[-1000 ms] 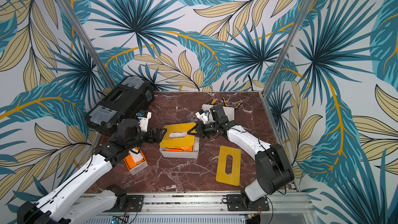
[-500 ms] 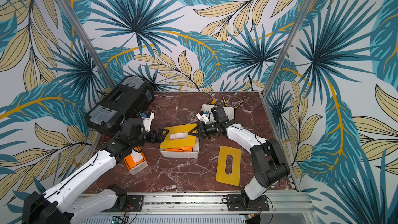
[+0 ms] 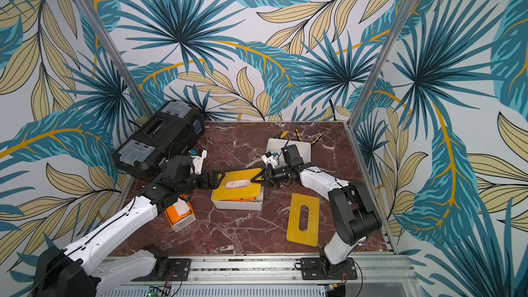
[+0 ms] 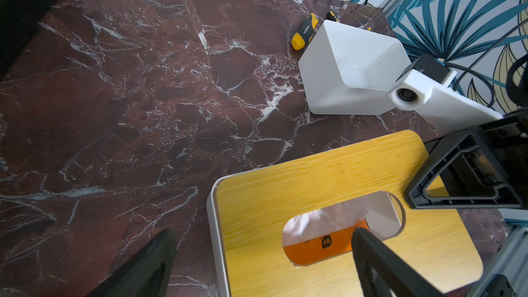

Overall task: Put the tissue paper into the tissue box
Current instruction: Close the box lid on the tissue box.

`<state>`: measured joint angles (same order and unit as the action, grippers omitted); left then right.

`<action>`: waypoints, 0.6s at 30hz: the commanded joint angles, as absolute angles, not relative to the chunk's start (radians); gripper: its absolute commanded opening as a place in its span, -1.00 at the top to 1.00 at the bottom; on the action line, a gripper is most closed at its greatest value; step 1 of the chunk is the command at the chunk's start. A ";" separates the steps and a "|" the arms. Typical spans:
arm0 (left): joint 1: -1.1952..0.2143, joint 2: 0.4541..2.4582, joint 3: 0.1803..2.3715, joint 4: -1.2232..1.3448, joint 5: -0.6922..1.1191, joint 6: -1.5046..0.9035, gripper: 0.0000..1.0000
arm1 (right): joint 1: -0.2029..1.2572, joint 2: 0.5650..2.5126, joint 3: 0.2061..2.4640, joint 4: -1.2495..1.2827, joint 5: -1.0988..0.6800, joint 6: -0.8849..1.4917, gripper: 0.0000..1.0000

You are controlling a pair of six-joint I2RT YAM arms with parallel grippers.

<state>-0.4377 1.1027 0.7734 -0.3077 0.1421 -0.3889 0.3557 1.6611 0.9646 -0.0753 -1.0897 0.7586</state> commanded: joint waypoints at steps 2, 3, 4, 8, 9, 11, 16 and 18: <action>-0.437 1.121 0.776 -0.287 0.146 -0.367 -1.00 | 0.359 1.675 0.940 0.009 -1.128 0.807 1.00; -0.436 1.124 0.776 -0.287 0.146 -0.365 -1.00 | 0.359 1.674 0.941 0.011 -1.131 0.807 1.00; -0.435 1.127 0.775 -0.287 0.146 -0.364 -1.00 | 0.360 1.675 0.943 0.014 -1.137 0.808 1.00; -0.422 1.137 0.767 -0.287 0.154 -0.364 -1.00 | 0.360 1.674 0.946 0.015 -1.152 0.805 1.00; -0.417 1.138 0.766 -0.287 0.157 -0.364 -1.00 | 0.360 1.675 0.946 0.017 -1.154 0.804 1.00; -0.413 1.138 0.761 -0.287 0.164 -0.365 -1.00 | 0.359 1.678 0.946 0.017 -1.154 0.804 1.00; -0.406 1.147 0.756 -0.256 0.174 -0.368 -1.00 | 0.359 1.693 0.955 0.017 -1.160 0.793 1.00; -0.405 1.154 0.756 -0.255 0.179 -0.368 -1.00 | 0.359 1.702 0.959 0.017 -1.158 0.793 1.00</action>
